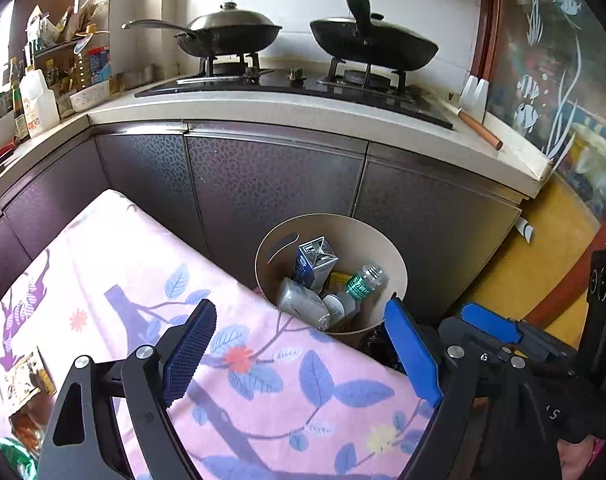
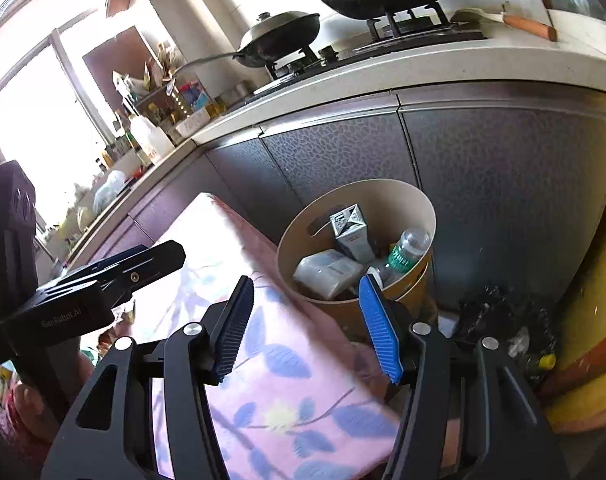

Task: Collect trash
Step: 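Move both open tools back over the table toward the remaining trash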

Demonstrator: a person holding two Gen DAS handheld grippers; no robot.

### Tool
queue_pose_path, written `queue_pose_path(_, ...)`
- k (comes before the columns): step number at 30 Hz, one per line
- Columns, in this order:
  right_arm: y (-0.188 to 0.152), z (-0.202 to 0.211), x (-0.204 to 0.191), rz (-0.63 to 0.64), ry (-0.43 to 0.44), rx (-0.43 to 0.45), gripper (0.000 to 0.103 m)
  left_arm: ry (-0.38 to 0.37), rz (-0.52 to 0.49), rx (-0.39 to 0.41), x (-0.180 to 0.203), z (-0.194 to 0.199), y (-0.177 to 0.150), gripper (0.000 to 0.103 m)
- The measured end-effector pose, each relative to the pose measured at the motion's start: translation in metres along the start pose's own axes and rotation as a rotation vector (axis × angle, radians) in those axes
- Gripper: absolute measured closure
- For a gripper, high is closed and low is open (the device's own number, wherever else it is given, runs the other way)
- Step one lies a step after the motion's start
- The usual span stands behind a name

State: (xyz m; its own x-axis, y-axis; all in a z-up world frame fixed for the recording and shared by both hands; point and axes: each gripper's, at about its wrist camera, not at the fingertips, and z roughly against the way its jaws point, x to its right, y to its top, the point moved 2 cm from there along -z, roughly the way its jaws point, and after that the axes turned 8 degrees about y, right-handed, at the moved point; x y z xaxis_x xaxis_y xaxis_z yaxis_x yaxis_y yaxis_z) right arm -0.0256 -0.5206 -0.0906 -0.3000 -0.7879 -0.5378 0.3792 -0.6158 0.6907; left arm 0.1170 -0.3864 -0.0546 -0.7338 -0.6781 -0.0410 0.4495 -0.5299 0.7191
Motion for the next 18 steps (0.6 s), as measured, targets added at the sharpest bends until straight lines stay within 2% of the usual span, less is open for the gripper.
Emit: queue_pose_path(18, -0.029, 0.039, -0.044, -0.009, 0.008, 0.069, 0.046, 0.01, 0.042, 0.056, -0.022, 0.052, -0.034, 0.016)
